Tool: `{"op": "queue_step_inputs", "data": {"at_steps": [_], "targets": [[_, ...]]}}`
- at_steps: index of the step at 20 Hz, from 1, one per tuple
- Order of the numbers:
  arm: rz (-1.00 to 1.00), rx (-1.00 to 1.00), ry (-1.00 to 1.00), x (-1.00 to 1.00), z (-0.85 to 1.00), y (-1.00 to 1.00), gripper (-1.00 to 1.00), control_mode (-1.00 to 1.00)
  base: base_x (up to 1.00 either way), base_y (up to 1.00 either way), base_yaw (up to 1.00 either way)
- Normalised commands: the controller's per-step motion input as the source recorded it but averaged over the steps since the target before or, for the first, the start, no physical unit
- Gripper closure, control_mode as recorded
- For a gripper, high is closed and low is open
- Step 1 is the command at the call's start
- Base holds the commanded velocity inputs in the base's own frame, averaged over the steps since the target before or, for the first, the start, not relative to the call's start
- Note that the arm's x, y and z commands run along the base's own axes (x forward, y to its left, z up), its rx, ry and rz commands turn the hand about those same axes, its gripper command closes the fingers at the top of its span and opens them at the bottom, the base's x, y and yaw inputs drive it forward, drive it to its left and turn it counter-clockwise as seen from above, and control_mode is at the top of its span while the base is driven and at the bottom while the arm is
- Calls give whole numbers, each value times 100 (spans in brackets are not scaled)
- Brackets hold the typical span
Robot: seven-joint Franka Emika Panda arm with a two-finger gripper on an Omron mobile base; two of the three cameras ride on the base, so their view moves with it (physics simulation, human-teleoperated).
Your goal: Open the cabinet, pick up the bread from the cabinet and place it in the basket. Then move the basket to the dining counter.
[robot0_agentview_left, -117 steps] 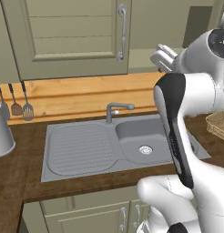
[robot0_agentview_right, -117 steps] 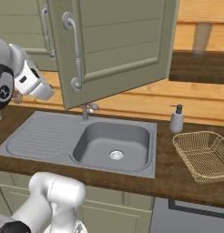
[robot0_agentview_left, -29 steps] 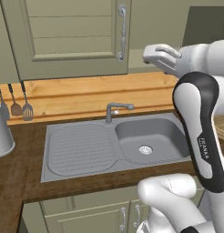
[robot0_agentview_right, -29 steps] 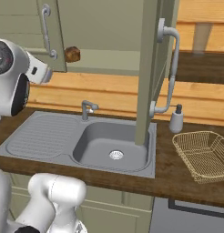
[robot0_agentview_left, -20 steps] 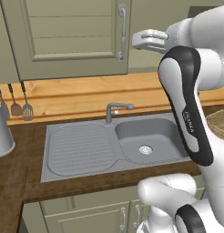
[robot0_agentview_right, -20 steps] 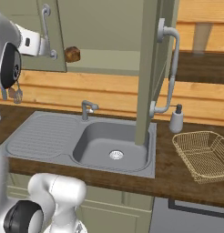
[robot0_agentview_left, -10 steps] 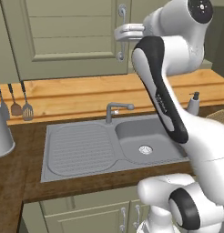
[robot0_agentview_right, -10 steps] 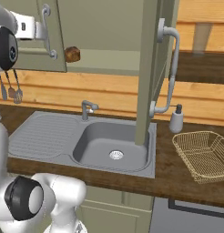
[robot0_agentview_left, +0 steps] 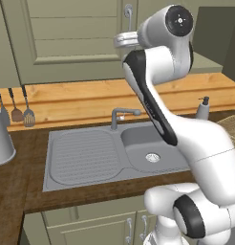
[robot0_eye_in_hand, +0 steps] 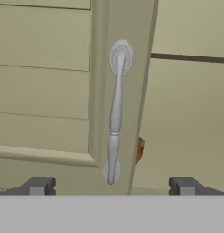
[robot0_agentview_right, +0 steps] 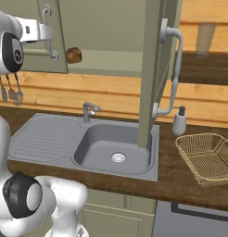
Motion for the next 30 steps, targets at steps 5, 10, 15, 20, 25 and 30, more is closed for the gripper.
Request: {"op": "queue_step_inputs", "data": {"at_steps": [5, 10, 15, 20, 25, 30], "targets": [[-6, 0, 0, 41, -6, 0, -100, -100, 0, 0, 0], [-4, 0, 0, 35, 0, 0, -100, -100, 0, 0, 0], [-3, 0, 5, 51, 0, 0, -100, -100, 0, 0, 0], [-3, 0, 3, 46, 0, 0, -100, -100, 0, 0, 0], [-4, 0, 1, 50, -4, 2, -100, -100, 0, 0, 0], [-4, 0, 0, 44, -14, 6, -100, -100, 0, 0, 0]]}}
